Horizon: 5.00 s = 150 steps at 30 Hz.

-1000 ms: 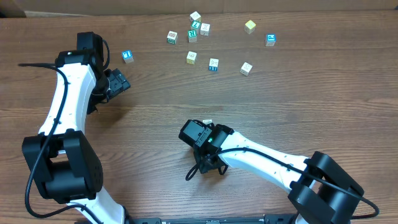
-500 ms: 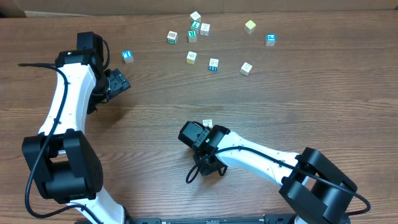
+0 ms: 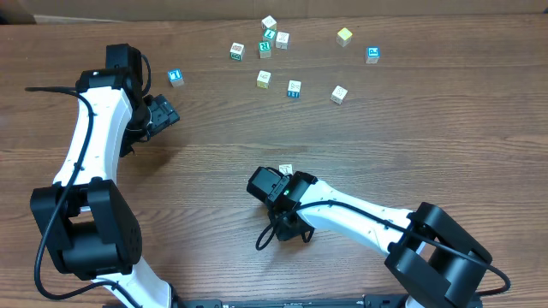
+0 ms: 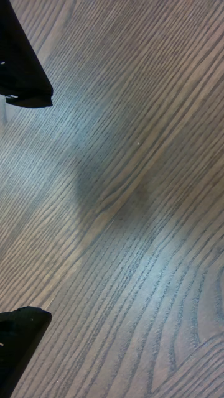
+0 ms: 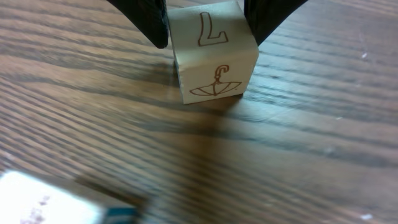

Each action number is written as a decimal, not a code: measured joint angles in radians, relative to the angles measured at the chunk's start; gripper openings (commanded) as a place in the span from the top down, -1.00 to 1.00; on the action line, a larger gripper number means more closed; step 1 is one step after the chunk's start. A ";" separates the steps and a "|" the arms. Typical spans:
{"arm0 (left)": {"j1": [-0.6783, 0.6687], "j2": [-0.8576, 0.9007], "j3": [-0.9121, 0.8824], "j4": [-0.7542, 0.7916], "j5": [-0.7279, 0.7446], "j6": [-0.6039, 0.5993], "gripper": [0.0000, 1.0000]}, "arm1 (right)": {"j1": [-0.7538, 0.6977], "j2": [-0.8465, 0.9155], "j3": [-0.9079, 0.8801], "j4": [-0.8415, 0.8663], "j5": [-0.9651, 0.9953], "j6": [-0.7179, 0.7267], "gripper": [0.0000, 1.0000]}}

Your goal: Form a circle

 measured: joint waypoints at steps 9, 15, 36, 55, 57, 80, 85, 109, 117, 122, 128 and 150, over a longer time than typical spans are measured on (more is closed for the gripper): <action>0.000 0.000 0.000 0.000 0.000 0.000 -1.00 | -0.116 0.000 0.029 0.009 -0.065 0.027 0.30; 0.000 0.000 0.000 0.000 0.000 0.000 -1.00 | -0.134 0.000 0.030 0.011 -0.105 0.027 0.21; 0.000 0.000 0.000 0.000 0.000 0.000 -1.00 | -0.134 0.000 0.068 0.002 -0.116 0.029 0.06; 0.000 0.000 0.000 0.000 0.000 0.000 -1.00 | -0.447 -0.108 0.186 -0.119 -0.042 0.030 -0.57; 0.000 0.000 0.000 0.000 0.000 0.000 -0.99 | -0.493 -0.108 0.185 -0.123 -0.034 0.027 -0.77; -0.006 0.000 0.001 -0.080 0.314 0.141 0.92 | -0.900 -0.108 0.185 -0.083 0.113 0.033 -1.00; -0.057 0.000 0.002 -0.224 0.401 0.257 0.92 | -0.900 -0.108 0.185 -0.082 0.112 0.032 -1.00; -0.636 -0.003 0.002 -0.369 0.443 0.413 0.91 | -0.900 -0.108 0.185 -0.081 0.113 0.033 -1.00; -0.815 -0.075 0.002 -0.329 0.363 0.267 0.92 | -0.900 -0.108 0.185 -0.081 0.113 0.033 -1.00; -0.916 -0.145 -0.033 -0.296 0.264 0.130 0.92 | -0.900 -0.108 0.185 -0.082 0.112 0.033 -1.00; -0.989 -0.169 -0.148 -0.182 0.189 -0.034 0.92 | -0.900 -0.108 0.185 -0.082 0.112 0.033 -1.00; -1.009 -0.159 -0.368 0.199 0.181 -0.201 0.92 | -0.900 -0.108 0.185 -0.081 0.112 0.033 -1.00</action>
